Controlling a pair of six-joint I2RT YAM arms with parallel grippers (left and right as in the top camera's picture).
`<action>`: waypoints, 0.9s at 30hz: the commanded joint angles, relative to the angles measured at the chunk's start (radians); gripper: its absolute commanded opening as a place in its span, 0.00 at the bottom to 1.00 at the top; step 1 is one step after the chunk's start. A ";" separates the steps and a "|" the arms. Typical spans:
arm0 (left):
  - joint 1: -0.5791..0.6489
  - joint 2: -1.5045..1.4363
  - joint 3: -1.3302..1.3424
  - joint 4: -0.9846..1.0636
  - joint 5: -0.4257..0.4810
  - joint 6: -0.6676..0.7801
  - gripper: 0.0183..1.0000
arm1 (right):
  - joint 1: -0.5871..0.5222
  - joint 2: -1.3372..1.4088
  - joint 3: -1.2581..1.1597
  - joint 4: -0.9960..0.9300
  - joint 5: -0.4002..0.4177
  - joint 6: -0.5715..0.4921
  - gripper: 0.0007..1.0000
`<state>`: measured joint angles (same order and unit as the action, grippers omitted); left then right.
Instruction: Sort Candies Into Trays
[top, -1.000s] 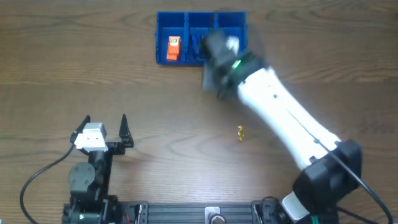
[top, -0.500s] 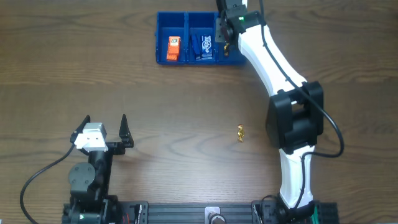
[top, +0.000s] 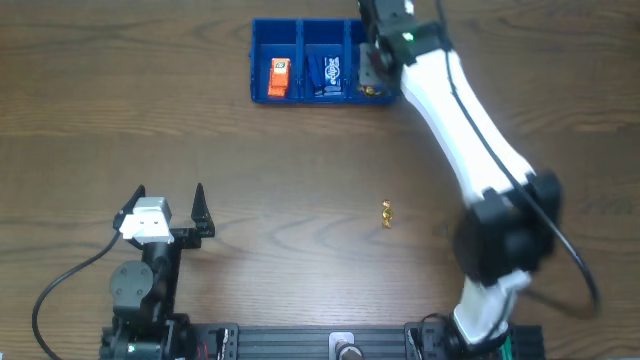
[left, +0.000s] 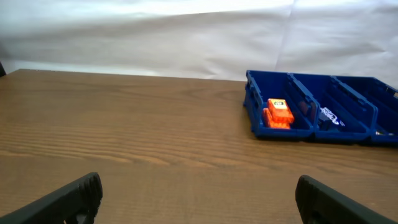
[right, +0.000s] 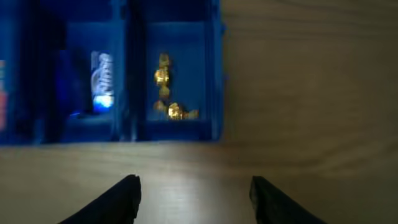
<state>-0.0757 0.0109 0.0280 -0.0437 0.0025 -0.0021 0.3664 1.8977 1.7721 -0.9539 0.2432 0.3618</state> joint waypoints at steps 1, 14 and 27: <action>-0.003 -0.005 -0.023 -0.034 -0.005 0.006 1.00 | 0.078 -0.198 -0.290 -0.026 0.002 0.080 0.61; -0.003 -0.005 -0.023 -0.034 -0.005 0.006 1.00 | 0.164 -0.300 -0.900 0.133 -0.158 0.271 0.61; -0.003 -0.005 -0.023 -0.034 -0.005 0.006 1.00 | 0.136 -0.230 -0.903 0.212 -0.155 0.259 0.60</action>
<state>-0.0757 0.0113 0.0280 -0.0437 0.0021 -0.0021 0.5076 1.6459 0.8738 -0.7551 0.0814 0.6144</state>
